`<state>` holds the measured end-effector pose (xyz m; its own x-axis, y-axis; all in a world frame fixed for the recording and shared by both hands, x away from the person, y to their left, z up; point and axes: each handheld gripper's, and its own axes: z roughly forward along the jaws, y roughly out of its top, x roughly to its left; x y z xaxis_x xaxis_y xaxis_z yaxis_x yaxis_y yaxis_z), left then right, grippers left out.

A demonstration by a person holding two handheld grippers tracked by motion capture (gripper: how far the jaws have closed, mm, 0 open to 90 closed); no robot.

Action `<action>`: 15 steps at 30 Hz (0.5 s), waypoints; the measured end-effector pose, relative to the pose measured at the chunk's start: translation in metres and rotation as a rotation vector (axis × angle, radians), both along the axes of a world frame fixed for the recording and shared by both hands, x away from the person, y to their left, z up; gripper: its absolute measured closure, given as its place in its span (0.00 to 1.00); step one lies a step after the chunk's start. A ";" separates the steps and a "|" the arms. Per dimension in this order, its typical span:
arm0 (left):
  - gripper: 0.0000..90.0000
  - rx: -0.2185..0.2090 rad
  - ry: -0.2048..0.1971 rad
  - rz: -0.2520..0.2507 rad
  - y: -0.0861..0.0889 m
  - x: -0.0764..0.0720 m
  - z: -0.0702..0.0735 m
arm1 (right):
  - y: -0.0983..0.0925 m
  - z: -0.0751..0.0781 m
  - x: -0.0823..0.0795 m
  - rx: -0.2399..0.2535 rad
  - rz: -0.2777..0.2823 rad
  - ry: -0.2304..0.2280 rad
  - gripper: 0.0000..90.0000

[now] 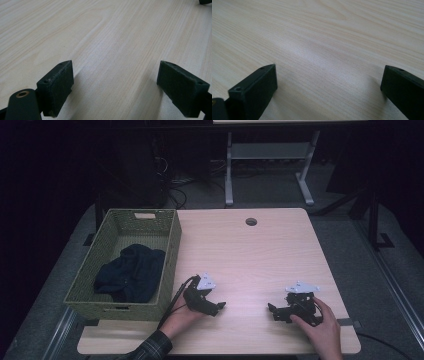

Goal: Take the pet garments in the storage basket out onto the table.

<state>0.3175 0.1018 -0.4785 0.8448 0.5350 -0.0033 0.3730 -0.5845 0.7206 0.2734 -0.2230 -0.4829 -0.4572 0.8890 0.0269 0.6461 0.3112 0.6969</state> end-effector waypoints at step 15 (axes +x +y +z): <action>0.15 0.008 0.004 0.027 0.003 0.001 0.003 | 0.000 0.000 0.000 0.000 0.000 0.000 0.00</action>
<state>0.3181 0.1046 -0.4756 0.8302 0.5574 -0.0023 0.3912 -0.5797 0.7148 0.2734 -0.2230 -0.4829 -0.4571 0.8890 0.0273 0.6463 0.3109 0.6969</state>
